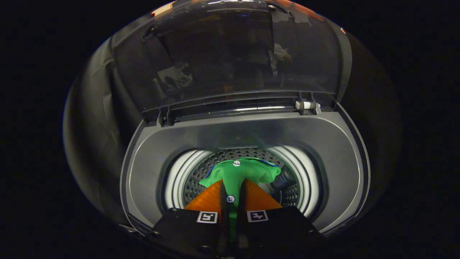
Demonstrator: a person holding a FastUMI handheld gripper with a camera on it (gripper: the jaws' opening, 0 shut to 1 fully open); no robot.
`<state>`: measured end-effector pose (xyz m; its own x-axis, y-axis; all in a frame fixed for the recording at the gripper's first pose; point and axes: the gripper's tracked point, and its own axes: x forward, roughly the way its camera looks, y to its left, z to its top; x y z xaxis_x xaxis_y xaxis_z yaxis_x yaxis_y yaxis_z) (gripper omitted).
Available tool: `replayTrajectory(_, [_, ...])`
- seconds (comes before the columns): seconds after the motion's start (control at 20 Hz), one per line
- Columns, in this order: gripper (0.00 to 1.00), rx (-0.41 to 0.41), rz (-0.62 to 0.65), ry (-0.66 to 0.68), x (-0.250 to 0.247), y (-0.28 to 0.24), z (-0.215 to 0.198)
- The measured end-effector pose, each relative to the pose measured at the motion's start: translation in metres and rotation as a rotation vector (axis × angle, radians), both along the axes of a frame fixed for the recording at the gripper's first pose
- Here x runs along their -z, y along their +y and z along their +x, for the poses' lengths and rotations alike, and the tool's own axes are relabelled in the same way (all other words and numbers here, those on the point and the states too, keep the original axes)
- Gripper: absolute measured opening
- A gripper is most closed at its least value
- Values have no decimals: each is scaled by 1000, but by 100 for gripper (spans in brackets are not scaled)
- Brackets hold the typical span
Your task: Put the clothes into the washing machine and then close the washing machine lid.
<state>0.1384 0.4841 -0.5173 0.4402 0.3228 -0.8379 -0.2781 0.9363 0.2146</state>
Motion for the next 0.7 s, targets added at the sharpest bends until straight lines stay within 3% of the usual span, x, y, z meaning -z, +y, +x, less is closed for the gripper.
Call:
replayTrajectory(0.05, [26,2,-2,8,1,1,-2])
replayTrajectory(0.3, [99,-16,-10,20,-2,3,-7])
replayTrajectory(0.7, [99,-19,12,-34,-25,3,-4])
